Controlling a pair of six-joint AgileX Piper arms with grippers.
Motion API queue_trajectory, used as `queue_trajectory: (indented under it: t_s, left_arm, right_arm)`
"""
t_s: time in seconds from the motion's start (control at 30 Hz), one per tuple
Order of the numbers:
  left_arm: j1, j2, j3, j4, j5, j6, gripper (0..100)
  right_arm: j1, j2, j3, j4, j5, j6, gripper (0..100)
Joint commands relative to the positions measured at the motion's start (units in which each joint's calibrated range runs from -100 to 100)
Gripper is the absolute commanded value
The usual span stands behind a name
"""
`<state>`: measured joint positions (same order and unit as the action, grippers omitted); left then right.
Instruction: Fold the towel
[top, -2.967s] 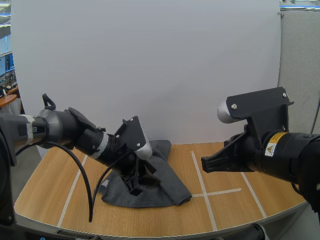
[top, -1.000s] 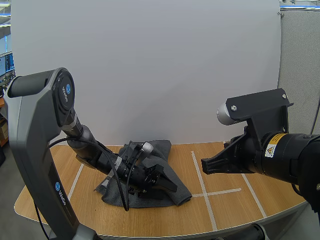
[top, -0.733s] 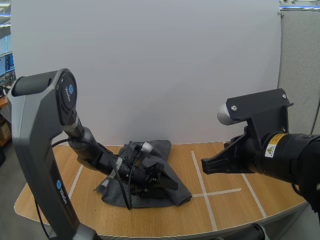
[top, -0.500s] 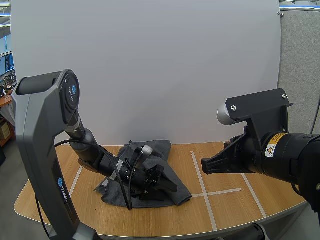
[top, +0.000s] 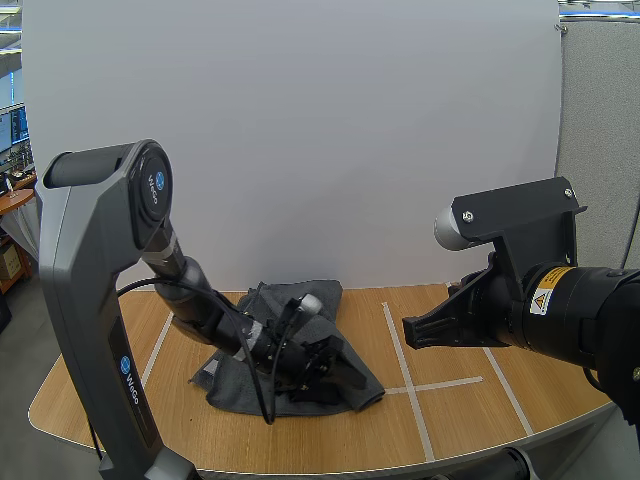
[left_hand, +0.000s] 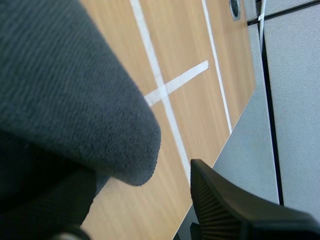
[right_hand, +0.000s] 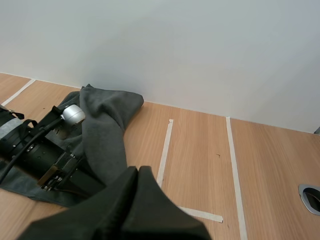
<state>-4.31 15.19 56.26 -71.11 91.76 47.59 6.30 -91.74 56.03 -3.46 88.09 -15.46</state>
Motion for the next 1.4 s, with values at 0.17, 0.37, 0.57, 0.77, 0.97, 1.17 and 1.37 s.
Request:
queue_trajectory:
  t_s: [0.17,0.37,0.57,0.77,0.97,1.17,1.37]
  left_arm:
    - [-0.52,0.07,-1.89,-4.08,0.09,-0.5,82]
    - [-0.52,0.07,-1.89,-4.08,0.09,-0.5,40]
    - [-0.52,0.07,-1.89,-4.08,0.49,-0.5,25]
    - [-0.52,0.07,-1.89,-3.28,3.12,-0.5,17]
    - [-0.52,0.07,-1.89,-1.24,4.91,-0.5,0]
    - [-0.52,0.07,-3.33,1.26,8.24,-0.96,0]
    - [1.31,0.07,-3.65,3.09,8.24,-1.23,0]
  right_arm:
    - [0.08,-0.43,-0.13,-0.26,1.07,0.22,0]
    - [0.08,-0.43,-0.13,-0.26,1.52,0.22,0]
    - [0.08,-0.43,-0.13,-0.26,2.3,0.22,0]
    - [0.08,-0.43,-0.13,-0.26,2.3,0.22,0]
    - [0.08,-0.43,-0.13,-0.26,2.3,0.22,0]
    - [0.08,-0.43,-0.13,-0.26,2.3,0.22,0]
    - [0.08,-0.43,-0.13,-0.26,2.3,0.22,0]
